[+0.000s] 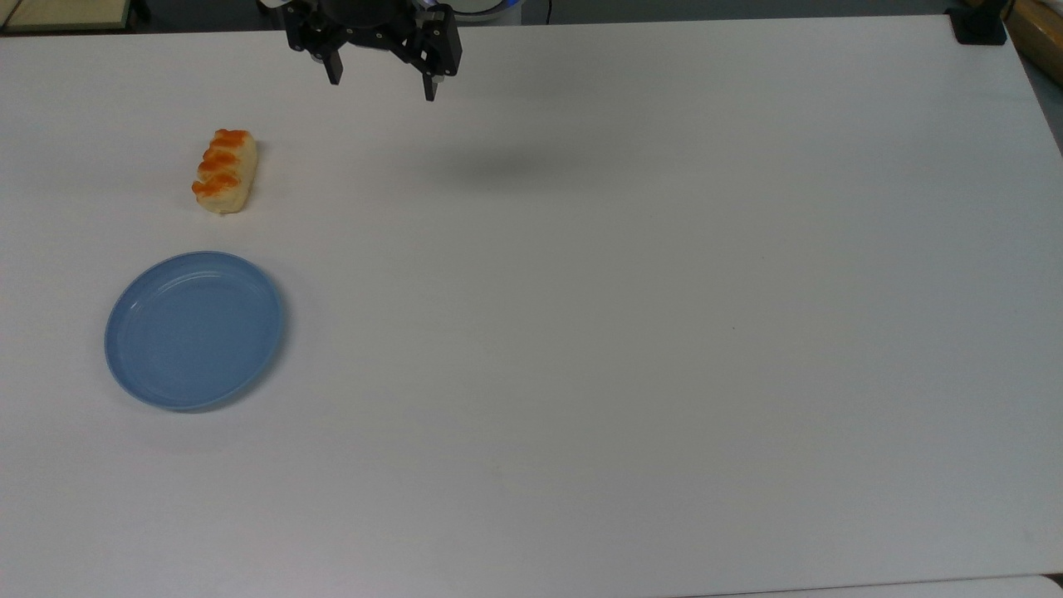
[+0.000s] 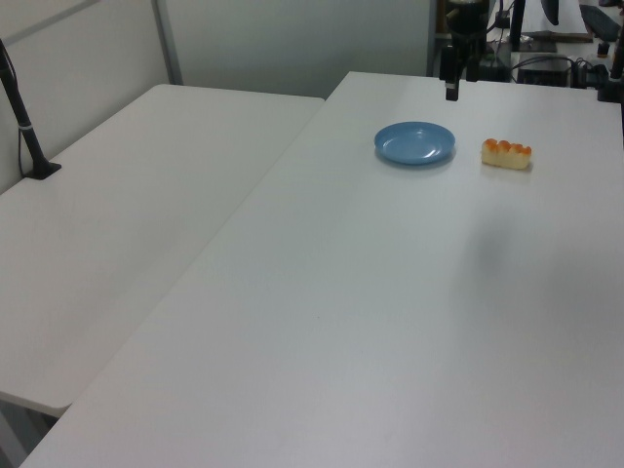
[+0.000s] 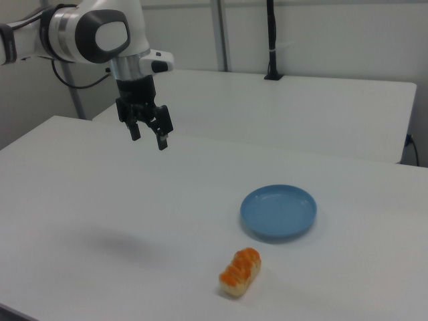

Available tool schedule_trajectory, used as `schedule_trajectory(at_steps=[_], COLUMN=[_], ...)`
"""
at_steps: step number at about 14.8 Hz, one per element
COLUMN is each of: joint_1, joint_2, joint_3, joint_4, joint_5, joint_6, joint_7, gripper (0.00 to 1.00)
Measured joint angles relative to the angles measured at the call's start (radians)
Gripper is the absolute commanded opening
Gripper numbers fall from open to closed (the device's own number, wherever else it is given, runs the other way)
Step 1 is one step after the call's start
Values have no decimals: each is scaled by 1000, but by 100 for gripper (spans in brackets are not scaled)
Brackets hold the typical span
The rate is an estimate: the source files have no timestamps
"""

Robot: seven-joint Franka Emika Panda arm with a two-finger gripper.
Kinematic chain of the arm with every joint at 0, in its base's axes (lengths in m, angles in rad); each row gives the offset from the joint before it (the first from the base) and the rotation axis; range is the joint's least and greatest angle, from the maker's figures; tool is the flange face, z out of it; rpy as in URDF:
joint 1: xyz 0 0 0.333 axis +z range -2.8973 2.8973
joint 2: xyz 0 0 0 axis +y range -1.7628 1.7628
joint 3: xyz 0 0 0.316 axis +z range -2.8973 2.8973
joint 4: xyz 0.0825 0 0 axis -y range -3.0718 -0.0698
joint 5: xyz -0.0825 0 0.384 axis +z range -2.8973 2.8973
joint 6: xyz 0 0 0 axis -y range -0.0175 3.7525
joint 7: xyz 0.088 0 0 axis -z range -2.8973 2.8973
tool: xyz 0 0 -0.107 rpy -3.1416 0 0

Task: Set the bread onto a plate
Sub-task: 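Move the open gripper over the orange-topped bread roll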

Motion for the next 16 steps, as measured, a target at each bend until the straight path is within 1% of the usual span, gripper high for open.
schedule_trajectory(at_steps=[13,15,16], joint_1=[-3,-14,-32], joint_2=[-1,-1,-1], joint_3=[-8,-9,-9], joint_4=[17,17,17], joint_5=[0,0,0], joint_6=[0,0,0], joint_7=[1,1,1], gripper=[100,100,100])
